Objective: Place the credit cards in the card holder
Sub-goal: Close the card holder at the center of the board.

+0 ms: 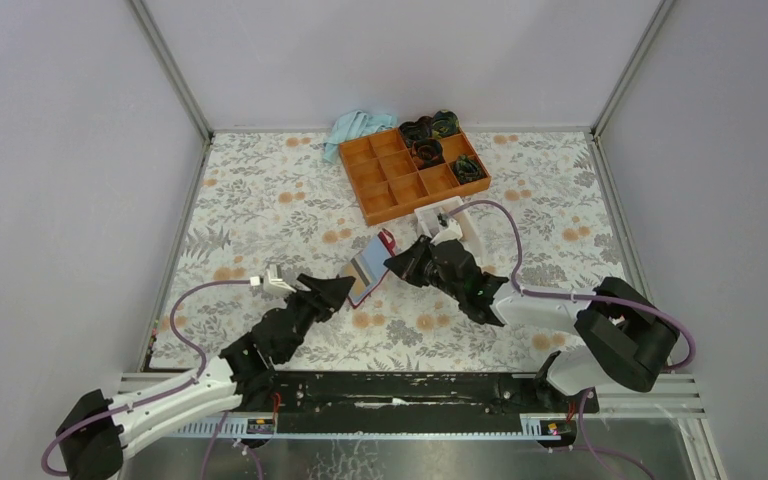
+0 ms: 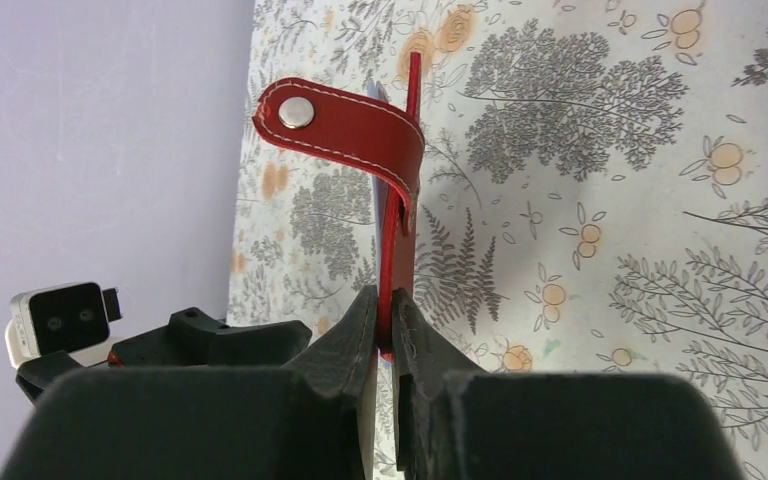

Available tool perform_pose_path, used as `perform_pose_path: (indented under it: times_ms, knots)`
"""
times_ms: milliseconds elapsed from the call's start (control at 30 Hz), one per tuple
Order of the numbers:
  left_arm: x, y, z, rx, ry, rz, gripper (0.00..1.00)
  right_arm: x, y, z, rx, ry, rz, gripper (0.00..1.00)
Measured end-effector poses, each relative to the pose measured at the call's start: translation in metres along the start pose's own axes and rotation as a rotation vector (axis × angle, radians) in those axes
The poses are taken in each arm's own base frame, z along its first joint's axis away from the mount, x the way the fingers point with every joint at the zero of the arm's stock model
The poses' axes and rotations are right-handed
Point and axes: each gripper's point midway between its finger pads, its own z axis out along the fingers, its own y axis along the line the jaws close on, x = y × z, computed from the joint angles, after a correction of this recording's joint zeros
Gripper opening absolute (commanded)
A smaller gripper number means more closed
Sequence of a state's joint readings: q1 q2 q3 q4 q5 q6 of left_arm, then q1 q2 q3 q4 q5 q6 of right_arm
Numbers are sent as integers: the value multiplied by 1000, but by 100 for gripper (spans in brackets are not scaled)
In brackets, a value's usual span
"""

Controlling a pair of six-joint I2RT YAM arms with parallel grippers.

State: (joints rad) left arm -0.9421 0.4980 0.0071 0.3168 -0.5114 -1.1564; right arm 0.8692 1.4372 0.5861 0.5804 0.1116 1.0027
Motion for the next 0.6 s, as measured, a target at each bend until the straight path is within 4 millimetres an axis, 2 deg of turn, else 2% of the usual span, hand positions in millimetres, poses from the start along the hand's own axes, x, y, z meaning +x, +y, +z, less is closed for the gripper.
perform_pose_path:
  times_ms: [33,67,100,367,600]
  knots:
    - [-2,-6,0,21,-5,-11,81,-1,2,0,-9,1,10,0]
    - [-3,-11,1,40,-9,-21,96,-1,4,0,-15,5,19,0]
    - [-3,-15,1,53,-10,-27,100,-1,5,0,-21,9,31,0]
    - [-13,-42,0,151,-37,-100,100,-11,18,2,-60,0,93,0]
    - [-24,-59,-8,217,-60,-140,100,-29,36,4,-112,-42,137,0]
